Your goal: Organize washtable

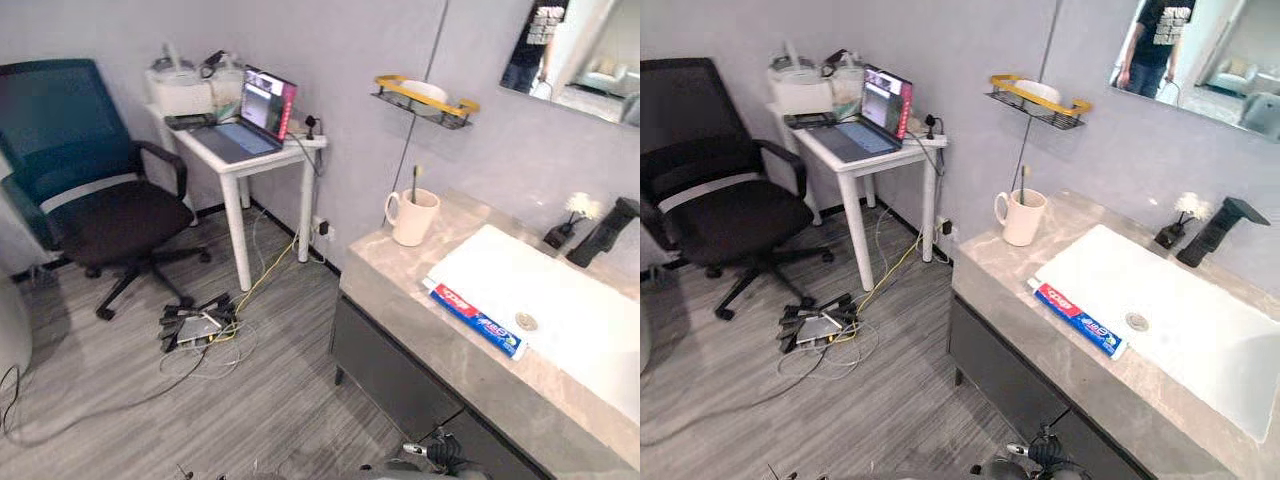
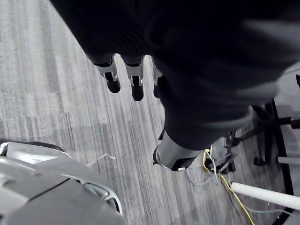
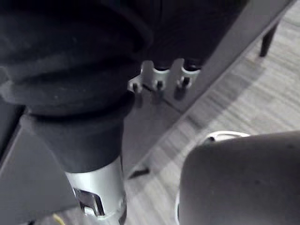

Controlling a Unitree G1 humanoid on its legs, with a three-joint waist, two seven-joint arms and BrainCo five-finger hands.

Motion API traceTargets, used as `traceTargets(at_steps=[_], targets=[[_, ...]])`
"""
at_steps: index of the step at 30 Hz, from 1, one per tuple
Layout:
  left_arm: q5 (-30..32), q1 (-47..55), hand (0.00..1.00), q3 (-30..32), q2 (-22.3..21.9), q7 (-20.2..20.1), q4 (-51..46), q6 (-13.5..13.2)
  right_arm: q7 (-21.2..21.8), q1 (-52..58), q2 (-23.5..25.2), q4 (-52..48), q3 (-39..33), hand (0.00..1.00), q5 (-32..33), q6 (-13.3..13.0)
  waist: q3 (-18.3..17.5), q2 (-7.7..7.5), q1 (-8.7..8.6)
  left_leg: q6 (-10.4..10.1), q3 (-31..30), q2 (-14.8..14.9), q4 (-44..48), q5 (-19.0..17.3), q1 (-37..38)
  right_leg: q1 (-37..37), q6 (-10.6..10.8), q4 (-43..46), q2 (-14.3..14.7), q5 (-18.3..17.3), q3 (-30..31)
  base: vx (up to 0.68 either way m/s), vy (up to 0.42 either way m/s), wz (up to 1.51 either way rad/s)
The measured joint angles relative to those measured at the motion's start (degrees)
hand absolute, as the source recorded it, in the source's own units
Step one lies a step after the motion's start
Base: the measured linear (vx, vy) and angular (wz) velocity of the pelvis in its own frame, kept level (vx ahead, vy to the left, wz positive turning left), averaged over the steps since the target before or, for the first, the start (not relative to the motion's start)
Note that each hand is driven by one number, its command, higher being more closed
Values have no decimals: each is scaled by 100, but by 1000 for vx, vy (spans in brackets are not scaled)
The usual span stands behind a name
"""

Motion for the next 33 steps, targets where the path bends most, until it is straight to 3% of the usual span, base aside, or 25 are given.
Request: traceTargets(at_steps=[1, 2, 4, 6, 10, 11, 12, 13, 15, 17, 18, 22, 25, 26, 29, 30, 31, 32, 33], targets=[[-10, 40, 0, -1, -136, 4, -24, -1, -4, -23, -82, -3, -5, 0, 11, 6, 18, 190, 46, 30, -356, 196, 978, 447, -481, 72, 7, -25, 240, -111, 211, 266, 32, -94], [-23, 72, 0, -17, -138, 9, -29, 0, -6, -21, -43, 4, -3, 0, 9, 21, -11, 225, 73, 31, -475, 237, 1312, 678, -611, 119, -33, -38, 300, -157, 352, 303, 88, -123], [-51, 117, 0, -63, -170, 10, -110, -4, -8, -26, -3, 4, -94, 0, 11, 40, -45, 251, 102, 50, -644, 310, 1589, 723, -847, 226, -4, -192, 402, -181, 569, 273, 77, -77], [-75, 127, 0, -140, -184, 6, -272, -16, -6, -35, 42, 72, -269, 0, 3, 98, -50, 211, 133, 4, -816, 544, 921, 447, -1219, 338, 158, -497, 434, -144, 684, 228, 91, -29], [-103, 161, 0, -230, -215, 13, -326, -36, -4, -84, 109, 225, -579, 0, -48, 140, -51, 168, 141, 8, -970, 762, -916, 481, -1192, 567, 451, -680, 199, -161, 676, 256, 229, 4], [-100, 163, 0, -300, -204, 18, -325, -37, -1, -83, 118, 227, -679, 0, -52, 142, -55, 192, 144, -115, -954, 748, -1388, 562, -1140, 605, 613, -680, 65, -228, 673, 274, 395, 20], [-106, 155, 0, -326, -154, 9, -322, -36, -4, -84, 176, 243, -793, 0, -57, 151, -66, 139, 141, -298, -873, 583, -1377, 794, -1151, 643, 801, -654, -164, -301, 678, 288, 425, 24], [-102, 151, 0, -347, -96, 12, -324, -44, -7, -71, 190, 264, -869, 0, -59, 155, -100, 123, 134, -224, -845, 413, -1370, 750, -1163, 644, 899, -643, -338, -321, 670, 317, 433, 31], [-103, 111, 0, -571, 92, 9, -293, -53, 18, -56, 273, 279, -990, 0, -72, 181, -160, -89, 149, 42, -783, -13, -1277, 546, -1255, 624, 1093, -521, -775, -221, 629, 368, 473, 40], [-111, 102, 0, -617, 143, 9, -264, -66, 44, -126, 303, 280, -1024, 0, -117, 245, -94, -153, 149, 252, -707, -285, -1255, 373, -1157, 456, 852, 3, -1061, -76, 585, 269, 376, 24], [-125, 108, 0, -624, 144, 13, -223, -66, 74, -201, 288, 291, -1025, 0, -213, 269, -36, -72, 146, 350, -657, -369, -1307, 306, -970, 321, 667, 428, -1206, 101, 532, 228, 281, -1], [-132, 131, 0, -671, 177, 7, -101, -92, 99, -253, 263, 392, -826, 0, -275, 254, -28, -52, 143, 440, -380, -340, -1967, 319, -200, 264, 811, 460, -947, -3, 47, 157, 173, -24], [-126, 91, 0, -580, 213, -43, -19, -93, 45, -218, 274, 386, -684, 0, -247, 206, -49, -136, 116, 392, -315, -529, -2010, 283, -148, 245, 568, -285, -725, 183, -37, 96, -28, -13], [-122, 72, 0, -566, 190, -53, -9, -90, 29, -214, 270, 387, -653, 0, -247, 192, -71, -126, 116, 371, -338, -524, -1964, 265, -182, 236, 587, -304, -703, 156, 28, 96, -76, 7], [-71, 2, 0, -272, 35, -123, -81, -94, -1, -216, 215, 345, -601, 0, -220, 95, 51, -56, 152, 213, -535, -353, -907, 176, -538, 287, 646, -292, -611, -197, 62, 29, -52, 3], [-72, 2, 0, -197, -59, -114, -96, -86, -1, -214, 142, 283, -549, 0, -212, 96, 121, 20, 152, 76, -895, -221, 100, 266, -946, 305, 600, -125, -454, -303, 147, -42, -33, -31], [-74, 67, 0, -179, -93, -114, -106, -87, -4, -214, 127, 283, -537, 0, -215, 110, 122, 57, 177, -24, -1119, -201, 457, 356, -1067, 314, 584, -44, -388, -351, 252, 130, 467, -375], [-184, 232, 0, -176, -41, -91, -253, -159, -130, -241, 135, 423, -202, 0, -204, 153, -46, -58, 283, -136, -2338, -438, -658, -608, -581, -180, 966, -364, 214, 161, 2043, 160, 572, -363], [-184, 189, 0, -245, -36, -90, -252, -174, -129, -241, 118, 472, -201, 0, -210, 154, -52, -47, 293, -134, -2334, -479, -659, -607, -568, -125, 1020, -491, 176, 220, 2043, 152, 587, -341]])
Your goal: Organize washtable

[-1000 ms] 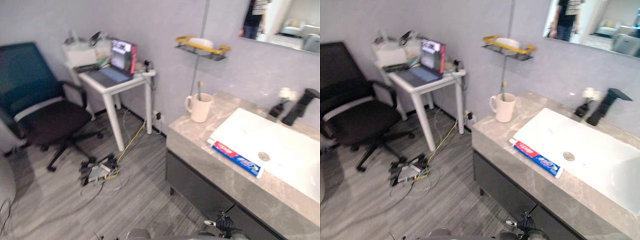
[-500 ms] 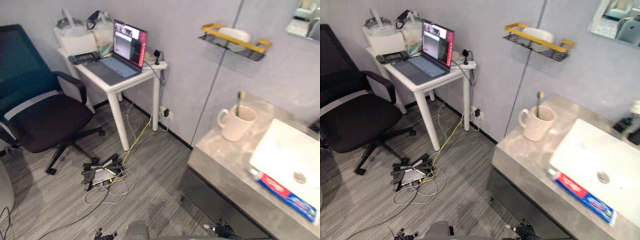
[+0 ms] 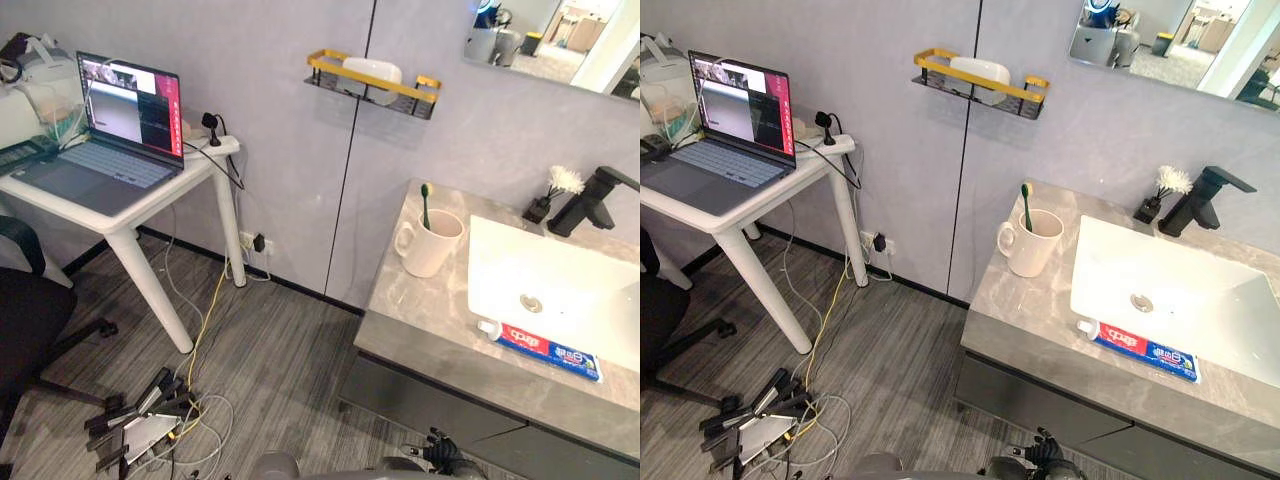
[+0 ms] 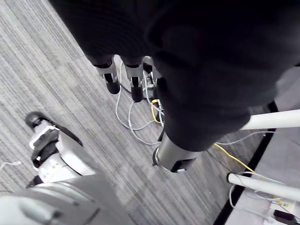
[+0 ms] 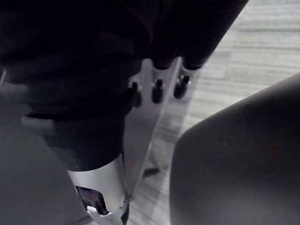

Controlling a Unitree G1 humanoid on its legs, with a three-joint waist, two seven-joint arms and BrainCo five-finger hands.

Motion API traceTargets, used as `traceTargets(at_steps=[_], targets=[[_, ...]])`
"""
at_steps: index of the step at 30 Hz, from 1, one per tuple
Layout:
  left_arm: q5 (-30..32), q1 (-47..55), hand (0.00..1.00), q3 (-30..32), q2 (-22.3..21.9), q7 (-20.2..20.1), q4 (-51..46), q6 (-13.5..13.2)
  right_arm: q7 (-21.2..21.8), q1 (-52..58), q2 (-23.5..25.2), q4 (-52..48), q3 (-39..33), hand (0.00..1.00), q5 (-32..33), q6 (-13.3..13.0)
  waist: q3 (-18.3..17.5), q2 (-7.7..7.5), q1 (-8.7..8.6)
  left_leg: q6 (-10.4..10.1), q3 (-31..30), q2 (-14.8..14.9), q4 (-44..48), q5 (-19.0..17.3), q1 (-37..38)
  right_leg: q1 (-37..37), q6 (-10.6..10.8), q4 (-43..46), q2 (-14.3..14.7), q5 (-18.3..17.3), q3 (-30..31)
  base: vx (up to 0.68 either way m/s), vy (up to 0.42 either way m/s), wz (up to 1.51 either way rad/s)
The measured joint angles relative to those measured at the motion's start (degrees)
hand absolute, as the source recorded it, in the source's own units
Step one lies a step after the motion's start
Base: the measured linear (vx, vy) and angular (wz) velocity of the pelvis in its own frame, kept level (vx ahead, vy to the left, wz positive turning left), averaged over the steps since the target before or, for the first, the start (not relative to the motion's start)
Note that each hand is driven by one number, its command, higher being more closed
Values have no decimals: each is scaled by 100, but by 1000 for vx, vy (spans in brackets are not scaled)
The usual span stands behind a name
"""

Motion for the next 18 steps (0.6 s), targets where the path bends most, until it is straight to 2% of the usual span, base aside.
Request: traceTargets(at_steps=[2, 4, 5, 6, 7, 8, 9, 10, 12, 13, 14, 16, 17, 18], targets=[[-4, -81, 0, -21, 22, 2, 35, 4, 4, 9, -13, 7, -24, 0, 1, -7, -24, 9, -33, 44, 1, -89, -24, 17, 12, -36, 35, -75, -99, 61, 28, -49, 118, 0], [-5, -82, 0, -18, 104, 9, 57, 85, 31, 32, 10, -153, -82, 0, -6, -78, -32, 31, -267, 92, 125, -244, 9, -1, -33, -298, 105, -23, -111, 190, 153, -102, 109, -74], [2, -113, 0, -76, 65, 9, 43, 143, 83, 89, 172, -305, -471, 0, 18, -93, -82, -113, -295, 265, 685, -174, -295, 84, -12, -617, -41, -167, -72, 559, 356, -119, 62, -212], [-3, -63, 0, -230, 59, -6, -37, 134, 130, 77, 194, -320, -800, 0, 111, -47, -137, 74, -116, 418, 1344, 96, -743, 296, 87, -679, -380, -512, -185, 885, 112, -165, 78, -277], [-11, -121, 0, -329, 42, -22, -61, 62, 133, -24, 138, -337, -1040, 0, 341, 126, -115, 61, -225, 454, 1788, 135, -1007, 436, 263, -764, -881, 165, -576, 545, -761, -101, 52, -209], [-13, -192, 0, -361, 38, -29, -57, 34, 129, -8, 90, -287, -1032, 0, 393, 165, -77, 171, -272, 465, 1914, 167, -1014, 442, 311, -668, -955, 519, -794, 425, -1042, -76, 59, -144], [-20, -345, 0, -363, 18, -33, -19, 21, 127, 27, 72, -291, -1100, 0, 389, 228, -99, 194, -304, 472, 2100, 279, -966, 437, 416, -295, -904, 766, -1107, 228, -1358, -28, 5, -95], [-87, -389, 0, -364, -6, -43, 2, -6, 133, 63, 111, -249, -1162, 0, 384, 287, -213, 199, -306, 472, 2198, 410, -925, 438, 373, 84, -822, 640, -1299, 202, -1559, -19, -69, -98], [-159, -407, 0, -373, -25, -46, 56, -30, 131, 76, 149, -179, -1319, 0, 383, 342, -273, 182, -290, 469, 2201, 562, -824, 437, 220, 466, -658, 187, -1423, 282, -1550, -36, -147, -75], [-234, -417, 0, -432, 29, -45, 174, -37, 131, 48, 174, -40, -1551, 0, 384, 350, -308, 113, -292, 464, 2163, 624, -664, 435, 21, 681, -333, -347, -1515, 485, -1526, -66, -239, -71], [-397, -486, 0, -443, 77, -43, 260, -16, 125, -55, 163, 109, -1768, 0, 391, 360, -356, 24, -292, 406, 2001, 663, -564, 454, -168, 779, 116, -783, -1429, 362, -1568, -83, -266, -67], [-472, -501, 0, -451, 68, -24, 310, -19, 113, -112, 61, 228, -1899, 0, 395, 362, -314, 97, -297, 211, 1799, 716, -604, 563, -205, 824, 342, -1048, -1309, 228, -1595, -73, -301, -39], [-521, -557, 0, -469, 44, -18, 472, -23, 107, -147, -82, 305, -1910, 0, 393, 346, -238, 190, -319, 108, 1666, 795, -690, 625, -130, 956, 412, -1231, -1160, 224, -1611, -73, -325, -18], [-579, -551, 0, -474, 7, -12, 545, -14, 95, -162, -218, 464, -1886, 0, 393, 346, -268, 273, -320, -86, 1606, 860, -947, 743, -55, 1065, 400, -1411, -1021, 261, -1629, -67, -229, -2]])
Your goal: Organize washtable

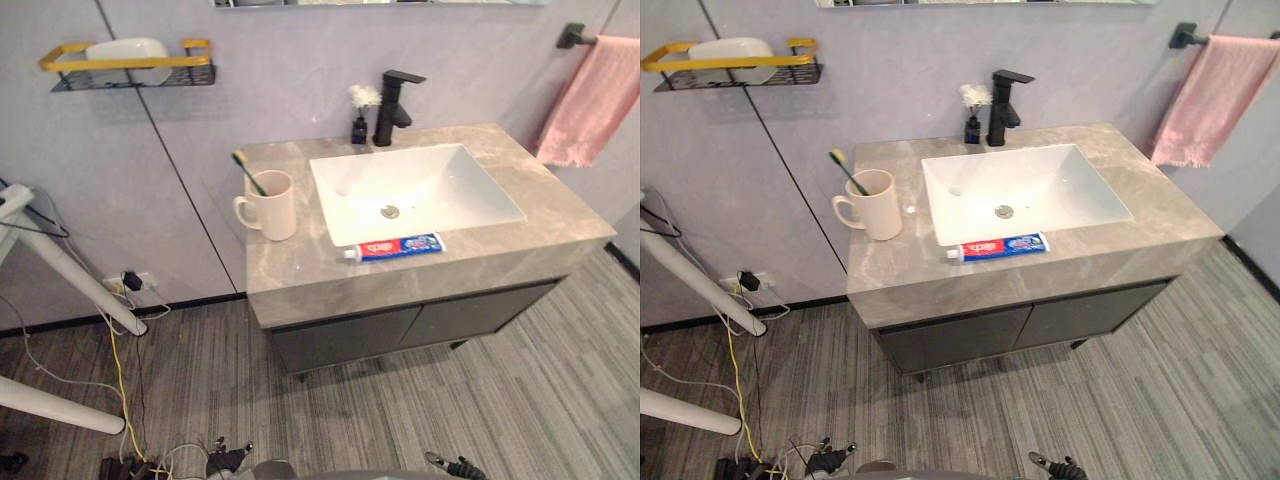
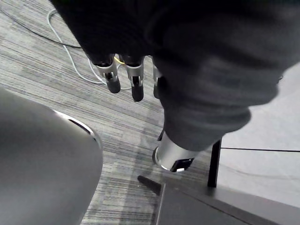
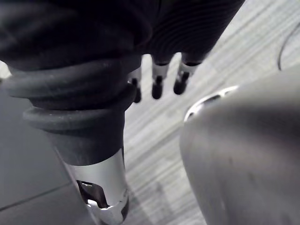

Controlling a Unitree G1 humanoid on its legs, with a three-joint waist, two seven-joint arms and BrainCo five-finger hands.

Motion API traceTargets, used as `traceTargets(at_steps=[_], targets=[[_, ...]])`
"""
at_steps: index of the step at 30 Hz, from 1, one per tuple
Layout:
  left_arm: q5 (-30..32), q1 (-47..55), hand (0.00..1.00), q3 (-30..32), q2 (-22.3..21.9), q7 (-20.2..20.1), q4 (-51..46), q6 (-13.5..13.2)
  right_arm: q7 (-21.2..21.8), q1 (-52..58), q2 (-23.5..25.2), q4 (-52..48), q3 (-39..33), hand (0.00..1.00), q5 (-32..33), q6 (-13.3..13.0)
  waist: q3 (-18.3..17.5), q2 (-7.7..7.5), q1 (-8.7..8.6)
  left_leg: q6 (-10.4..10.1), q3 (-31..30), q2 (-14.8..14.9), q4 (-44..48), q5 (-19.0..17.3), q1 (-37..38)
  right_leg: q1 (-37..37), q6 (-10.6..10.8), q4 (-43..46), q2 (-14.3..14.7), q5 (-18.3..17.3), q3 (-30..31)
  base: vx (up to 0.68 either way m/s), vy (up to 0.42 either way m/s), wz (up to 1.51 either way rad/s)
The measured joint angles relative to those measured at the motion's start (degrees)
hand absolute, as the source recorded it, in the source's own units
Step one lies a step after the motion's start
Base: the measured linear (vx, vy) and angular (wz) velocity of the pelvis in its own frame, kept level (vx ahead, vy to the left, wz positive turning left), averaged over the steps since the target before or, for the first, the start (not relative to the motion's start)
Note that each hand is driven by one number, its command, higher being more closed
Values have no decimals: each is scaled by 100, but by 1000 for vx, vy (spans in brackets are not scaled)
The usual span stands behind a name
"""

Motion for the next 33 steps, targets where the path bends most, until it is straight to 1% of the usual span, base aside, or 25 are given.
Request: traceTargets(at_steps=[1, 3, 5, 7, 8, 9, 10, 11, 12, 13, 14, 16, 20, 21, 27, 30, 32, 33], targets=[[-12, 5, 0, -2, -21, 2, 22, -2, -16, 2, -49, 67, 1, 0, 2, -5, -22, 35, 3, -59, -43, 25, -141, 67, 50, 45, -44, -91, 71, 36, -43, -69, -215, 16], [-59, -11, 0, -129, -25, 6, 26, -13, -98, 9, -155, 206, 29, 0, 10, -16, -22, 36, -19, -108, -243, 39, -564, 423, 130, 48, -179, -346, 270, 175, -201, -75, -196, 21], [-101, -23, 0, -260, 12, 7, 22, -16, -139, -27, -210, 217, 95, 0, 50, -20, -7, 38, -16, -250, -336, 70, -720, 611, 73, -63, -275, -355, 341, 239, -230, -79, -128, 0], [-107, -22, 0, -343, 22, 5, 23, -15, -195, -19, -252, 238, 116, 0, 77, -28, 3, 43, -54, -279, -352, 70, -774, 633, 103, -91, -304, -302, 346, 258, -226, -80, -43, -6], [-105, -19, 0, -355, 24, 3, 23, -17, -207, -17, -258, 245, 86, 0, 81, -25, 21, 24, -91, -278, -331, 35, -843, 634, 177, -66, -303, -296, 314, 258, -226, -69, 58, 7], [-99, 8, 0, -459, 71, -2, 23, -23, -214, -23, -250, 240, -80, 0, 110, -26, 66, -55, -159, -354, -292, -87, -1185, 687, 407, 92, -268, -322, 216, 289, -222, -84, 77, 8], [-91, 7, 0, -544, 118, -7, 23, -23, -215, 20, -186, 242, -139, 0, 127, -25, 57, -146, -172, -288, -263, -188, -1354, 789, 484, 97, -263, -380, 139, 328, -211, -97, 87, 9], [-87, -1, 0, -566, 156, -9, 18, -23, -214, 58, -133, 240, -175, 0, 138, -26, 61, -173, -174, -293, -278, -253, -1431, 829, 491, 87, -253, -407, 80, 338, -225, -108, 89, 22], [-84, -45, 0, -589, 217, -10, 7, -24, -222, 128, -19, 241, -281, 0, 247, -21, 87, -298, -181, -231, -382, -398, -1489, 907, 465, 84, -203, -428, -37, 366, -291, -89, 85, 29], [-84, -46, 0, -616, 241, -8, 8, -23, -227, 153, 17, 241, -295, 0, 257, -17, 88, -298, -179, -222, -412, -451, -1515, 939, 461, 87, -184, -442, -85, 384, -332, -84, 105, 43], [-82, -50, 0, -612, 269, -8, 2, -27, -224, 188, 72, 235, -296, 0, 275, -15, 112, -359, -181, -172, -510, -580, -1621, 1035, 442, 94, -167, -472, -186, 418, -402, -58, 96, 35], [-76, -53, 0, -602, 279, -11, -82, -39, -227, 213, 184, 163, -334, 0, 281, -16, 149, -435, -153, -119, -515, -742, -1817, 1194, 469, 103, -157, -553, -308, 496, -440, -50, 87, 25], [-26, -31, 0, -477, 259, -13, -99, -69, -245, 211, 318, -64, -311, 0, 277, -23, 168, -474, -149, -106, -500, -795, -1854, 1210, 571, 212, -220, -638, -340, 547, -414, -5, 37, 1], [-33, 123, 0, -273, 190, -32, -141, -95, -364, 505, 389, -320, 387, 0, 279, -184, 56, -526, -123, -36, -316, -969, -3588, 2046, 1627, 581, -230, -1104, -362, 771, -463, 0, 0, 0], [-34, 122, 0, -263, 192, -34, -136, -96, -368, 495, 388, -320, 391, 0, 279, -191, 57, -514, -107, -36, -345, -965, -3582, 2047, 1543, 552, -229, -1107, -362, 769, -497, 0, 0, 2], [-43, 82, 0, -208, 201, -29, -145, -110, -396, 535, 385, -321, 422, 0, 278, -244, 56, -534, 10, -37, -389, -945, -3578, 2048, 1421, 485, -218, -1104, -352, 776, -549, 9, -7, 9], [-52, 77, 0, -192, 244, -27, -142, -149, -470, 537, 381, -319, 498, 0, 278, -256, 61, -547, 25, -39, -473, -928, -3564, 2049, 1358, 477, -190, -1113, -337, 792, -653, 37, -16, 20], [-53, 76, 0, -89, 253, -27, -140, -185, -480, 534, 386, -315, 545, 0, 278, -278, 72, -572, 26, -52, -505, -919, -3473, 2038, 1287, 479, -186, -1138, -330, 795, -703, 36, -16, 19]])
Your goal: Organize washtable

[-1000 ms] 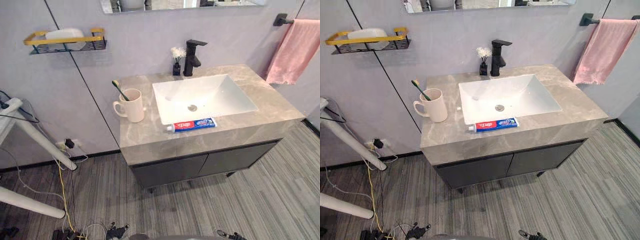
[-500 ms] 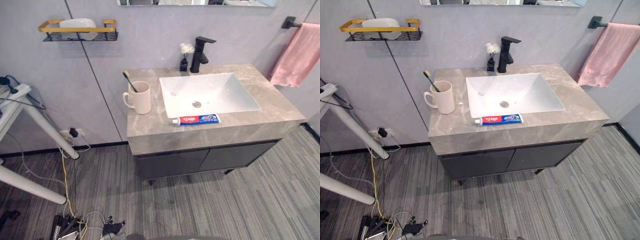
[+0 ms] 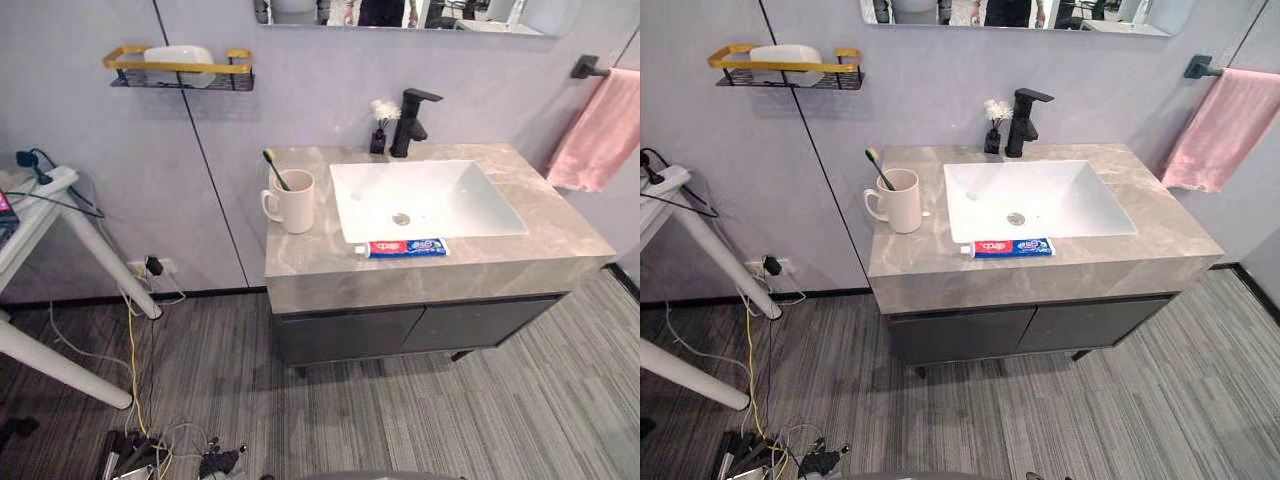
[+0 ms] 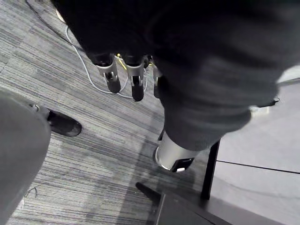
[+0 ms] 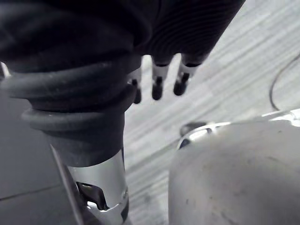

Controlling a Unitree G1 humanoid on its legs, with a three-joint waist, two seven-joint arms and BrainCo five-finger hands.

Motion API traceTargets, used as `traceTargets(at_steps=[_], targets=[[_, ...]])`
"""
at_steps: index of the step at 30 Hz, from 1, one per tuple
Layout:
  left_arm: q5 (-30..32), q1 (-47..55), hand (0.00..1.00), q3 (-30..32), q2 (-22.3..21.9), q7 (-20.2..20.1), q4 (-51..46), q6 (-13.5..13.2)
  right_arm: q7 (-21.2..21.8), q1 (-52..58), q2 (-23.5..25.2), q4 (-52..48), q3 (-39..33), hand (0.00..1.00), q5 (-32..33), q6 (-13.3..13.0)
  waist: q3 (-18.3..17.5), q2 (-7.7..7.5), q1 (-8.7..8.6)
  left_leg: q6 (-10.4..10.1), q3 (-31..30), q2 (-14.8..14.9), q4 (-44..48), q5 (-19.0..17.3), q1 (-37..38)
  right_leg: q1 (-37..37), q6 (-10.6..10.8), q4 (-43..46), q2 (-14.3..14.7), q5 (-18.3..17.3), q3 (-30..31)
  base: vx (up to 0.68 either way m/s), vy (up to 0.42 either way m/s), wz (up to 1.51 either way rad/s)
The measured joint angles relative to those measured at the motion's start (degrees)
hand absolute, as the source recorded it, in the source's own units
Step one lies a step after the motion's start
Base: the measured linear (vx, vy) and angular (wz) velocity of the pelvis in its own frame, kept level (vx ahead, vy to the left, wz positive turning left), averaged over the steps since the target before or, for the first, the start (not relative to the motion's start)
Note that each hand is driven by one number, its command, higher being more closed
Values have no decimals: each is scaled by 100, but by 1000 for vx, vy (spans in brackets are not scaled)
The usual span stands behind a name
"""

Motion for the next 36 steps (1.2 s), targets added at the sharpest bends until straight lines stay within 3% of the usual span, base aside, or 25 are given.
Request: traceTargets(at_steps=[4, 5, 7, 8, 9, 11, 14, 15, 16, 18, 19, 22, 23, 24, 25, 26, 27, 28, 29, 30, 31, 32, 33, 35, 36], targets=[[-44, -4, 0, 120, 58, 9, 51, -55, -15, -46, -9, 11, 101, 0, 0, -176, 6, -83, 34, -41, -160, 22, 162, -43, -272, -78, 61, -104, 31, 38, -156, 9, -23, 19], [-75, -8, 0, 169, 75, 10, 52, -75, -33, -70, -16, 15, 114, 0, 0, -211, 68, -30, 89, -53, -163, 21, 233, -82, -334, -95, 73, -127, 30, 49, -159, -17, 2, 6], [-116, -7, 0, 284, 136, 17, 53, -106, -111, -190, -45, 55, 216, 0, 6, -231, 188, -88, 145, -39, -206, 19, 859, -423, -614, -88, 77, -133, 17, 57, -166, -15, 27, 3], [-131, -1, 0, 285, 166, 18, 112, -94, -134, -333, -101, 76, 283, 0, 15, -238, 330, -46, 137, -18, -321, 71, 1706, -853, -1057, -99, 82, -128, 26, 59, -183, -46, 131, 0], [-140, 47, 0, 282, 132, 17, 120, -92, -144, -455, -205, 138, 349, 0, 29, -240, 454, 125, 151, -10, -384, 195, 2543, -1291, -1432, -102, 119, -130, 136, 76, -161, -43, 153, -8], [-143, 152, 0, 282, 96, 18, 125, -91, -163, -600, -296, 184, 404, 0, 48, -241, 521, 284, 169, 14, -453, 310, 3268, -1731, -1759, -107, 192, -145, 241, 91, -113, -11, 181, -20], [-149, 302, 0, 208, 103, 16, 218, -81, -176, -634, -291, 212, 415, 0, 65, -247, 574, 285, 336, 171, -330, 379, 4251, -2542, -1980, -254, 393, 450, 126, -301, 106, 77, 298, -32], [-142, 332, 0, 161, 109, 12, 266, -40, -168, -604, -240, 207, 485, 0, 74, -248, 617, 313, 374, 268, -252, 368, 4352, -2780, -1868, -575, 166, 1415, -48, -527, 199, 160, 349, -42], [-65, 386, 0, 15, 192, -13, 338, 0, -126, -595, -179, 198, 592, 0, 119, -241, 667, 261, 383, 387, -150, 395, 4305, -2856, -1618, -1199, -317, 2734, -218, -421, 365, 159, 265, -39], [132, 433, 0, -111, 352, -120, 331, 41, -125, -662, -171, 158, 659, 0, 167, -271, 710, 129, 286, 419, 6, 449, 4064, -2855, -1116, -1657, -184, 3827, -190, -658, 576, 230, 197, -21], [260, 426, 0, -192, 479, -140, 326, 48, -135, -652, -187, 160, 724, 0, 167, -320, 714, 99, 265, 416, 102, 477, 3800, -2849, -802, -1762, -155, 3920, -152, -795, 467, 285, 123, -7], [316, 307, 0, -201, 549, -131, 256, 4, -119, -703, -189, 66, 888, 0, 167, -371, 698, 168, 150, 378, 169, 483, 3368, -2826, -394, -2154, -164, 3462, 166, -807, 343, 342, 42, -2], [316, 156, 0, -212, 555, -120, 249, 1, -115, -735, -201, -12, 954, 0, 167, -377, 701, 245, 120, 340, 157, 513, 3162, -2810, -267, -2441, -227, 3135, 443, -766, 505, 443, -31, -2], [317, 37, 0, -262, 544, -104, 246, 0, -109, -778, -231, -84, 981, 0, 168, -392, 712, 370, 114, 234, 158, 607, 2935, -2795, -77, -2684, -432, 2702, 850, -599, 672, 463, -49, -4], [315, -43, 0, -271, 541, -94, 242, -1, -111, -781, -236, -137, 987, 0, 165, -393, 728, 408, 111, 155, 153, 643, 2820, -2754, 34, -2729, -576, 2348, 1032, -415, 703, 476, -95, 6], [313, -125, 0, -286, 548, -80, 190, -12, -116, -737, -235, -179, 1044, 0, 165, -393, 716, 381, 109, 26, 88, 638, 2686, -2687, 223, -2654, -822, 1439, 1258, 229, 802, 578, -166, 26], [306, -268, 0, -266, 436, -61, 145, -18, -115, -759, -313, -247, 1083, 0, 160, -395, 702, 560, 100, -32, -182, 737, 2671, -2700, 358, -2567, -922, 1346, 1453, 812, 771, 554, -159, 27], [306, -321, 0, -260, 327, -70, 83, -34, -131, -848, -330, -244, 1090, 0, 158, -393, 715, 659, 121, -241, -269, 825, 2669, -2574, 357, -2603, -1013, 1519, 1466, 711, 700, 513, -182, 51], [307, -471, 0, -247, 137, -69, -23, -63, -134, -851, -350, -248, 1085, 0, 149, -404, 750, 587, 85, -445, -507, 687, 2642, -2113, 361, -2646, -949, 2008, 1197, 183, 652, 403, -174, 86], [307, -496, 0, -260, -69, -60, -92, -96, -129, -771, -409, -261, 1074, 0, 178, -399, 736, 542, 45, -319, -662, 538, 2585, -1649, 472, -2581, -951, 2500, 908, -250, 536, 415, -214, 106], [306, -482, 0, -274, -149, -49, -139, -105, -129, -761, -415, -267, 1120, 0, 144, -403, 716, 488, 13, -235, -725, 484, 2614, -1439, 480, -2533, -971, 2677, 778, -411, 461, 419, -240, 116], [304, -460, 0, -316, -230, 11, -144, -103, -279, -788, -365, -168, 932, 0, 339, -122, 644, 437, -32, -35, -807, 424, 2804, -1065, 364, -2412, -1018, 2793, 636, -612, 274, 319, -189, 80], [302, -468, 0, -352, -214, 35, -149, -100, -333, -787, -369, -90, 908, 0, 386, -24, 656, 358, -18, 87, -838, 384, 3142, -738, 167, -2287, -1078, 2709, 586, -695, 167, 354, -253, 75], [303, -524, 0, -484, -144, 39, -183, -97, -232, -729, -531, 86, 1063, 0, 236, 53, 759, 288, -24, 127, -571, 619, 3818, -1091, -424, -1870, -1102, 2260, 593, -729, -126, 291, -234, 65], [303, -516, 0, -624, -82, 36, -185, -101, -255, -584, -572, 93, 1163, 0, 157, 22, 768, 275, 21, -18, -431, 598, 3818, -1313, -602, -1598, -1101, 2001, 593, -729, -248, 247, -152, 56]])
